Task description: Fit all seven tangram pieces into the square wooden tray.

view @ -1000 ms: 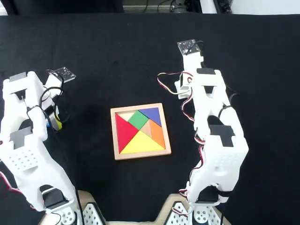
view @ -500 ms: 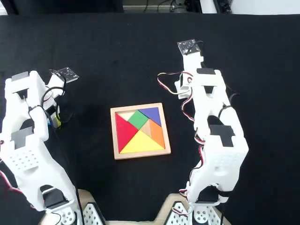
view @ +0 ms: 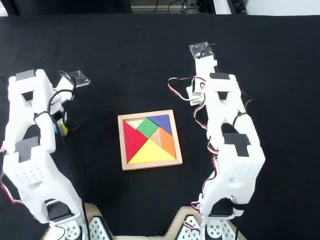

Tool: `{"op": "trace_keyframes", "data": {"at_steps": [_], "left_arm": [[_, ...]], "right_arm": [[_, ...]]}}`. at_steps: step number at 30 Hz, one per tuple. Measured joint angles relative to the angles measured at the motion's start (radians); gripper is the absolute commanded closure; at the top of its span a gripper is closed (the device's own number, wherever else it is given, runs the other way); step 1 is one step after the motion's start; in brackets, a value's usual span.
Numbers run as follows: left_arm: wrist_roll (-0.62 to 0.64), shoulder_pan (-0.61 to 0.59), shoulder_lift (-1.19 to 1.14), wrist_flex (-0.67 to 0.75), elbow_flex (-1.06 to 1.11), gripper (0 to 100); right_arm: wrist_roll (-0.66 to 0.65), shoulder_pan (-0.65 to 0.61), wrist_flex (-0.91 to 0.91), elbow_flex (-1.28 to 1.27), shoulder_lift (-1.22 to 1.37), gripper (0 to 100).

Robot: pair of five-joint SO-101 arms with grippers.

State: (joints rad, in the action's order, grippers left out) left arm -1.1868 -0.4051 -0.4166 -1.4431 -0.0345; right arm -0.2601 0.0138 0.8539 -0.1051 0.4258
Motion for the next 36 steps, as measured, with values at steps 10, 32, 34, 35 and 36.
{"op": "trace_keyframes", "data": {"at_steps": [10, 32, 34, 35, 36], "left_arm": [[0.048, 0.094, 0.175, -0.015, 0.0, 97], [0.203, 0.586, 0.319, 0.117, 0.201, 97], [0.176, 0.629, 0.319, 0.183, 0.273, 97], [0.17, 0.655, 0.319, 0.216, 0.307, 97], [0.164, 0.678, 0.319, 0.253, 0.333, 97]], "right_arm": [[0.0, 0.0, 0.0, 0.0, 0.0, 98.7], [0.035, 0.084, 0.0, 0.0, -0.009, 98.7], [0.035, 0.084, 0.0, 0.0, -0.009, 98.7], [0.035, 0.084, 0.0, 0.0, -0.009, 98.7], [0.035, 0.083, 0.0, 0.0, -0.009, 98.7]]}}
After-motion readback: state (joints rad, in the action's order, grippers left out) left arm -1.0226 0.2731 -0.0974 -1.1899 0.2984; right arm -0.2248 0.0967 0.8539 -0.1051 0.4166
